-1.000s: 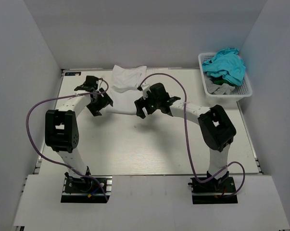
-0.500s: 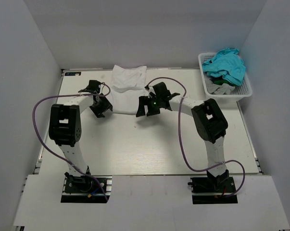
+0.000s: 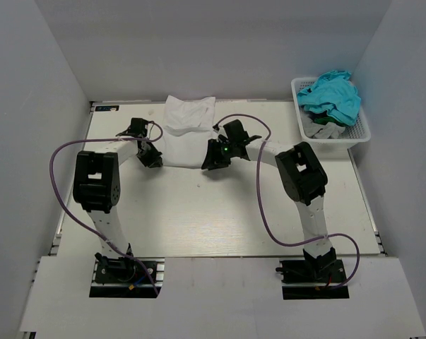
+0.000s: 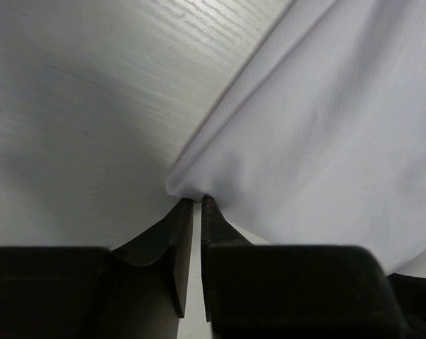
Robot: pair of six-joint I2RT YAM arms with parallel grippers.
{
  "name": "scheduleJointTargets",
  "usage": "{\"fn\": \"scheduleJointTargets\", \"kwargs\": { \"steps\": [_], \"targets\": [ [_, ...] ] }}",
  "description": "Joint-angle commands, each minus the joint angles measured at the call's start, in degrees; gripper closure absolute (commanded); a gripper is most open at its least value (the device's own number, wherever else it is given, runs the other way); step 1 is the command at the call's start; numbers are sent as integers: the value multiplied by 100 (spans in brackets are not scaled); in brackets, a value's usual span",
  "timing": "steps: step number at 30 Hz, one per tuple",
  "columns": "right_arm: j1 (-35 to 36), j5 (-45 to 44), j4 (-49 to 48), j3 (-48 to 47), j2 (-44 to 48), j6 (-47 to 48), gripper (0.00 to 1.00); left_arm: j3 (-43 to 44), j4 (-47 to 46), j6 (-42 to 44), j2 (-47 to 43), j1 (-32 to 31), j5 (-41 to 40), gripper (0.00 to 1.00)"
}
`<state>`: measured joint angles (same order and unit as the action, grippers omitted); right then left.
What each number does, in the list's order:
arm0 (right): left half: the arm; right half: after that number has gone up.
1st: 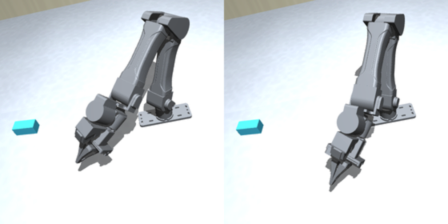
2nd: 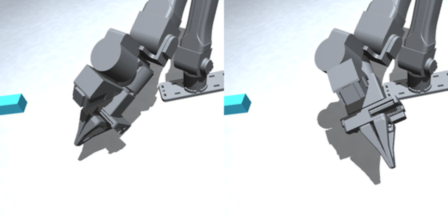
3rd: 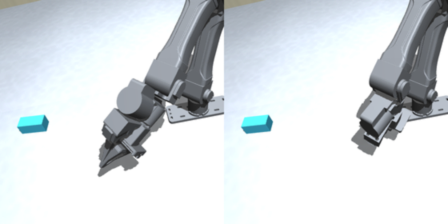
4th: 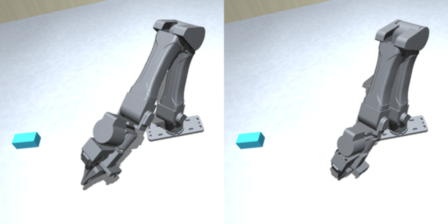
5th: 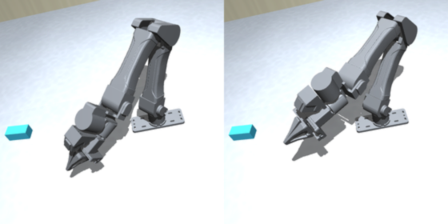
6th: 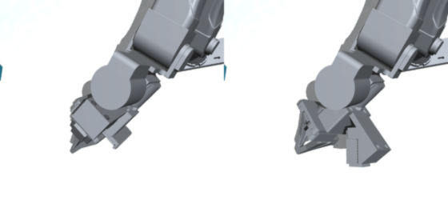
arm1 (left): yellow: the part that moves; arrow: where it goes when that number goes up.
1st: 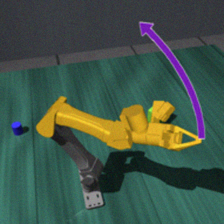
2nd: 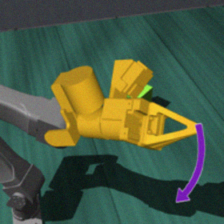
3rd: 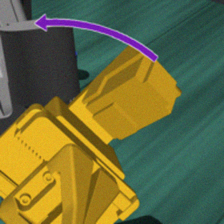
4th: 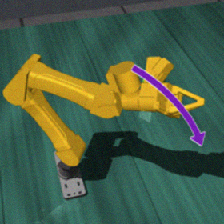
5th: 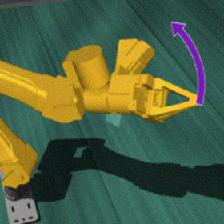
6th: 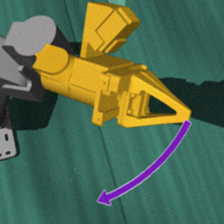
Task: Fold and stack the t-shirts
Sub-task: Grab one side of the 2/3 rectangular tshirt with both arms, then fold the long partially folded tshirt into a neat square
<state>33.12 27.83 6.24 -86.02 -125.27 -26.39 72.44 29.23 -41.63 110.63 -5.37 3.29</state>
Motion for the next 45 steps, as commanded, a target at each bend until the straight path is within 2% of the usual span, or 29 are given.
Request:
{"fn": "scheduleJointTargets", "kwargs": {
  "steps": [1, 2, 4, 5, 8, 10, 11, 17, 25, 29, 34, 35, 39, 42, 45],
  "targets": [
    [10, -24, -123, -274, -234, -120, 55, -81, -172, 5, 46, 9, 146, 79],
    [19, -50, -132, -319, -252, -112, 57, -81, -172, 5, 107, 9, 146, 87],
    [27, -85, -123, -380, -313, -120, 67, -29, -172, 5, 161, 9, 146, 97],
    [19, -85, -149, -363, -314, -112, 68, -29, -172, 5, 161, 9, 146, 100],
    [10, -208, -255, -398, -349, -147, 77, -29, -242, 5, 213, 9, 146, 100],
    [1, -200, -255, -442, -393, -182, 89, -29, -295, 5, 92, 9, 146, 100],
    [-16, -182, -264, -416, -393, -182, 100, -116, -382, 5, 21, -52, 146, 100],
    [18, -129, -474, 5, -33, 81, 100, -705, -813, 5, -734, -105, -48, 100],
    [159, -164, -1063, 1743, 1601, 871, 100, -1566, -867, -266, -1877, -105, 75, 100],
    [221, 54, -425, 1948, 2355, 1275, 100, -1882, -673, -337, -2580, -175, 776, 100],
    [344, 223, 175, 2467, 3359, 1382, 100, -2445, -226, -442, -3872, -228, 1313, 100],
    [353, 205, 228, 2519, 3708, 1313, 100, -2446, -25, -443, -4039, -228, 1376, 100],
    [318, 134, 483, 2485, 4133, 1031, 100, -2060, 538, -391, -4541, -228, 1508, 100],
    [291, 179, 606, 2353, 4292, 934, 100, -1542, 899, -268, -4594, -228, 1218, 100],
    [265, -399, 861, 2125, 4362, 829, 100, -1146, 900, -214, -4533, -228, 1078, 100]
  ]
}}
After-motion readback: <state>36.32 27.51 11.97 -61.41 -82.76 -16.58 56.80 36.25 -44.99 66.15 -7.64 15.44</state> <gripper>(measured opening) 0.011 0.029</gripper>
